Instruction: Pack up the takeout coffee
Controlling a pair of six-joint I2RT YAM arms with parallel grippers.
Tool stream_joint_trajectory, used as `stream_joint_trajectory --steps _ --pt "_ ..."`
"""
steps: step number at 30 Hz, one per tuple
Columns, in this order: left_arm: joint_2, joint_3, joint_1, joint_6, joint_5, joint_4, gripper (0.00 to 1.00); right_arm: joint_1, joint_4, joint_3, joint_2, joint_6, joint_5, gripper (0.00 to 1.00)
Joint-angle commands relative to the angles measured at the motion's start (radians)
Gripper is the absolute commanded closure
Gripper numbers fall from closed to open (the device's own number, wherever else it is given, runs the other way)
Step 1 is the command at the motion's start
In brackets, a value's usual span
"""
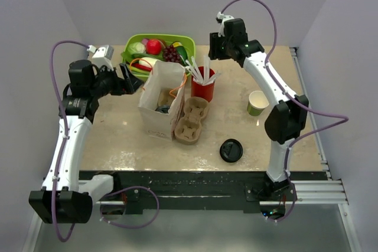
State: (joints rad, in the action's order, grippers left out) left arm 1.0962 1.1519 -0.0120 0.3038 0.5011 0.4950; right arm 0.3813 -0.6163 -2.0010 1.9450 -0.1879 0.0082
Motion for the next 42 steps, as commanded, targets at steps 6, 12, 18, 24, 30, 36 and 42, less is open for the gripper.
stream_joint_trajectory --steps 6,12,18,24,30,36,42 --pt "-0.097 0.034 0.0 0.018 -0.013 -0.032 0.0 -0.059 0.173 0.02 0.051 0.001 -0.185 0.57" --pt "-0.104 0.031 -0.002 0.018 -0.013 -0.032 0.0 -0.079 0.234 0.09 0.028 0.002 -0.299 0.59" --pt "-0.096 0.031 0.0 0.014 -0.016 -0.032 0.01 -0.079 0.248 0.096 0.038 0.03 -0.382 0.59" --pt "-0.093 0.025 -0.002 0.014 -0.018 -0.027 0.0 -0.081 0.271 0.11 0.031 0.039 -0.419 0.59" --pt "-0.085 0.037 0.0 0.012 -0.018 -0.024 0.01 -0.079 0.247 0.08 0.063 0.035 -0.381 0.62" --pt "-0.079 0.035 0.0 0.011 -0.016 -0.026 0.02 -0.081 0.269 0.071 0.089 0.022 -0.442 0.72" --pt "-0.068 0.04 0.0 0.008 -0.021 -0.023 0.02 -0.079 0.268 0.064 0.088 0.013 -0.426 0.82"
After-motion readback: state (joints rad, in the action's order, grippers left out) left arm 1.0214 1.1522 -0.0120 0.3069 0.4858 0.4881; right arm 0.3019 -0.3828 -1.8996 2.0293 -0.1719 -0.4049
